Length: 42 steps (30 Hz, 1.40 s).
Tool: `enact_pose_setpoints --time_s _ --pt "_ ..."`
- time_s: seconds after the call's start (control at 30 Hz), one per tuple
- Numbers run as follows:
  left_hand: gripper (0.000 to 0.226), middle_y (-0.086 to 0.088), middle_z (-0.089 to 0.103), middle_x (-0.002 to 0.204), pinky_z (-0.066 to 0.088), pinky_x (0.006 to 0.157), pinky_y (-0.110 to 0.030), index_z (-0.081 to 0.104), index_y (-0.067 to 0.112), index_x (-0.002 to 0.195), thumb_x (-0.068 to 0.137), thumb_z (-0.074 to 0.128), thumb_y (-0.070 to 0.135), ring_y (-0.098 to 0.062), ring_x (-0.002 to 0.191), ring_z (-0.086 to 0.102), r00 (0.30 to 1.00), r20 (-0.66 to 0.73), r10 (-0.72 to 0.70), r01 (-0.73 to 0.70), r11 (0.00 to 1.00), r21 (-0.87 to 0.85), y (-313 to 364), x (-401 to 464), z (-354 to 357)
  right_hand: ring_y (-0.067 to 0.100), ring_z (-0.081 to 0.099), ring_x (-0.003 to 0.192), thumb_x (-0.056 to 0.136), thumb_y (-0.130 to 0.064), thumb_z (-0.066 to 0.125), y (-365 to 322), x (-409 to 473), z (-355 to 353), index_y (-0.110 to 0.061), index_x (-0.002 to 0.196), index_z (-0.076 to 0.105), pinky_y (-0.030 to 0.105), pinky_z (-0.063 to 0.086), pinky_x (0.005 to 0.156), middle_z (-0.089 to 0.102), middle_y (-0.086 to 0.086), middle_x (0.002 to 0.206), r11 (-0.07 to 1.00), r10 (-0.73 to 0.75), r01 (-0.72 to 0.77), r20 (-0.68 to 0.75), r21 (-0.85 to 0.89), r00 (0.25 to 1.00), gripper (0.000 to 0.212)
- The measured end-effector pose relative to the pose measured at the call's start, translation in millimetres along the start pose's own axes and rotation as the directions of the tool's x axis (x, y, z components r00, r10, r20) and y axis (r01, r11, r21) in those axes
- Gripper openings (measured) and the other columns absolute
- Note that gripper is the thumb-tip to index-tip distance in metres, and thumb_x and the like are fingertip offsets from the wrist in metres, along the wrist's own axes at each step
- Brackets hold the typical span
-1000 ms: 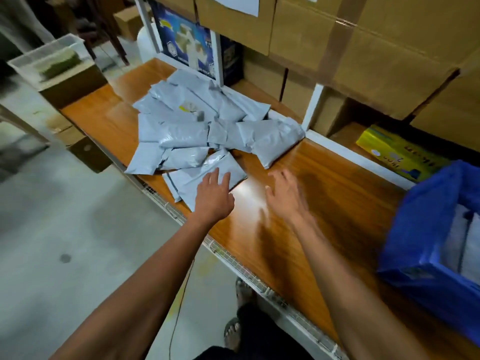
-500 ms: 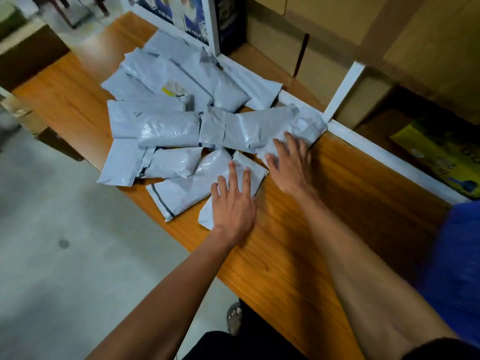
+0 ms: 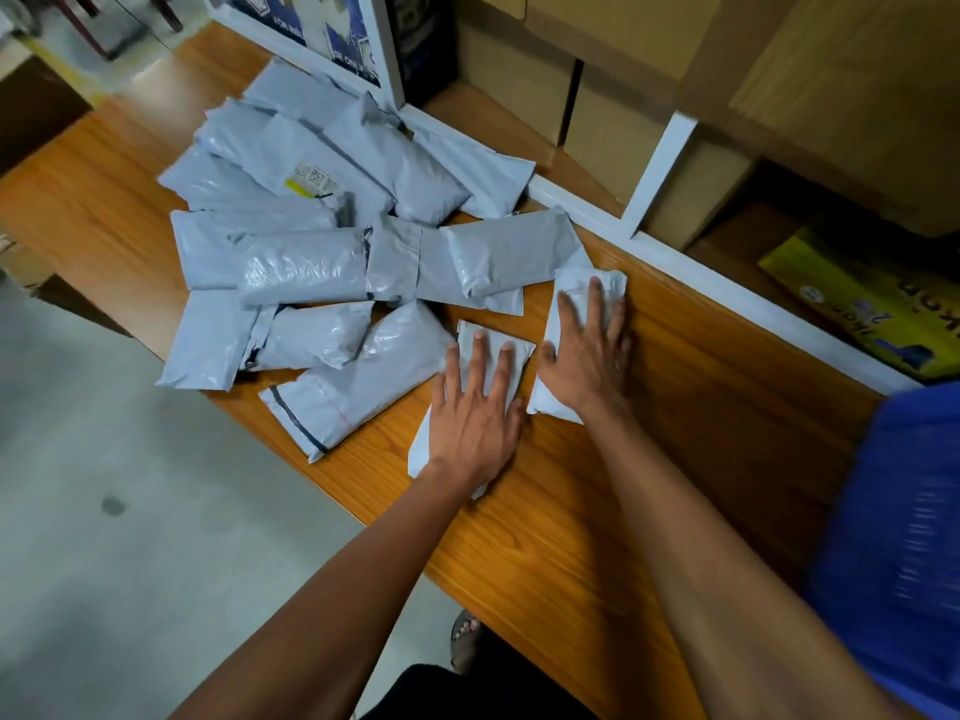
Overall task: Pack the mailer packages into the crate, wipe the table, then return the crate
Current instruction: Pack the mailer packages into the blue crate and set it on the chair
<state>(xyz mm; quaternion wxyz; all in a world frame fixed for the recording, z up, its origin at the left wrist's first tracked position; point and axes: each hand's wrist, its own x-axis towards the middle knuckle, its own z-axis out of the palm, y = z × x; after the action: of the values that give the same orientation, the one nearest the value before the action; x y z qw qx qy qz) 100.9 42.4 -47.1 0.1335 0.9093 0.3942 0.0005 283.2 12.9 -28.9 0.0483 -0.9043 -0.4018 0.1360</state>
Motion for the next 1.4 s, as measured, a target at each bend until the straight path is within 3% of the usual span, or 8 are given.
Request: enact_pose_setpoints --time_s 0.3,0.43,0.57,0.7,0.83,1.07,1.17,1.4 --pt "0.071 -0.012 0.0 0.178 0.018 0.124 -0.065 0.012 0.026 0.17 0.111 0.017 0.064 -0.046 0.162 0.003 0.996 0.089 -0.023 0.025 0.999 -0.03 23 -60 -1 0.034 -0.008 0.162 0.1 -0.056 0.053 14 -132 18 -0.035 0.165 0.026 0.059 0.025 0.124 -0.002 -0.001 0.178 0.997 -0.041 0.044 -0.041 0.069 0.998 0.074" --pt "0.07 -0.016 0.007 0.177 0.028 0.118 -0.069 0.016 0.022 0.169 0.108 0.02 0.056 -0.052 0.157 0.015 0.987 0.157 0.018 -0.024 0.999 0.037 29 -110 4 0.037 0.013 0.161 0.099 -0.051 0.046 24 -198 24 -0.028 0.159 0.045 0.058 0.038 0.116 0.022 0.003 0.175 0.995 -0.039 0.045 -0.074 0.09 0.997 0.064" --pt "0.069 -0.008 0.001 0.178 0.029 0.117 -0.069 0.011 0.025 0.169 0.109 0.033 0.05 -0.052 0.157 0.011 0.972 0.23 0.051 -0.065 0.996 0.056 46 -156 -1 0.037 0.024 0.157 0.095 -0.035 0.064 37 -255 23 -0.025 0.155 0.051 0.057 0.042 0.116 0.029 0.006 0.172 0.996 -0.015 0.023 -0.095 0.089 0.995 0.062" --pt "0.067 -0.005 0.01 0.178 0.035 0.111 -0.067 0.018 0.026 0.169 0.109 0.034 0.052 -0.052 0.154 0.019 0.976 0.187 0.109 -0.122 0.991 0.058 79 -181 -29 0.037 0.023 0.157 0.091 -0.028 0.069 53 -295 -9 -0.024 0.152 0.054 0.057 0.043 0.114 0.032 0.007 0.17 0.993 0.036 -0.017 -0.154 0.121 0.987 0.063" --pt "0.068 -0.006 0.017 0.177 0.038 0.107 -0.066 0.024 0.025 0.168 0.107 0.031 0.054 -0.053 0.152 0.024 0.971 0.079 0.226 -0.228 0.973 0.017 133 -188 -75 0.037 0.023 0.157 0.09 -0.027 0.069 78 -320 -64 -0.022 0.151 0.056 0.058 0.043 0.114 0.034 0.006 0.17 0.986 0.107 -0.067 -0.271 0.153 0.957 0.062" --pt "0.066 -0.002 0.014 0.178 0.034 0.111 -0.065 0.021 0.027 0.168 0.109 0.036 0.052 -0.051 0.154 0.021 0.919 -0.134 0.371 -0.382 0.922 -0.064 254 -190 -141 0.037 0.019 0.159 0.093 -0.023 0.065 156 -353 -166 -0.025 0.156 0.049 0.055 0.027 0.126 0.03 0.006 0.171 0.972 0.231 -0.17 -0.51 0.163 0.829 0.065" --pt "0.066 -0.002 0.016 0.177 0.036 0.108 -0.064 0.025 0.027 0.167 0.108 0.04 0.051 -0.051 0.15 0.026 0.886 -0.161 0.435 -0.451 0.889 -0.08 316 -189 -151 0.042 0.029 0.153 0.091 -0.019 0.064 210 -363 -196 -0.021 0.151 0.056 0.059 0.037 0.119 0.038 0.01 0.167 0.958 0.287 -0.21 -0.585 0.197 0.759 0.06" --pt "0.064 -0.005 0.023 0.174 0.037 0.107 -0.067 0.033 0.025 0.163 0.105 0.044 0.05 -0.055 0.149 0.029 0.858 -0.106 0.503 -0.509 0.859 -0.049 445 -162 -121 0.036 0.022 0.158 0.1 -0.032 0.054 342 -351 -215 -0.02 0.157 0.046 0.053 0.03 0.125 0.031 0.01 0.17 0.918 0.396 -0.34 -0.469 0.203 0.789 0.059"
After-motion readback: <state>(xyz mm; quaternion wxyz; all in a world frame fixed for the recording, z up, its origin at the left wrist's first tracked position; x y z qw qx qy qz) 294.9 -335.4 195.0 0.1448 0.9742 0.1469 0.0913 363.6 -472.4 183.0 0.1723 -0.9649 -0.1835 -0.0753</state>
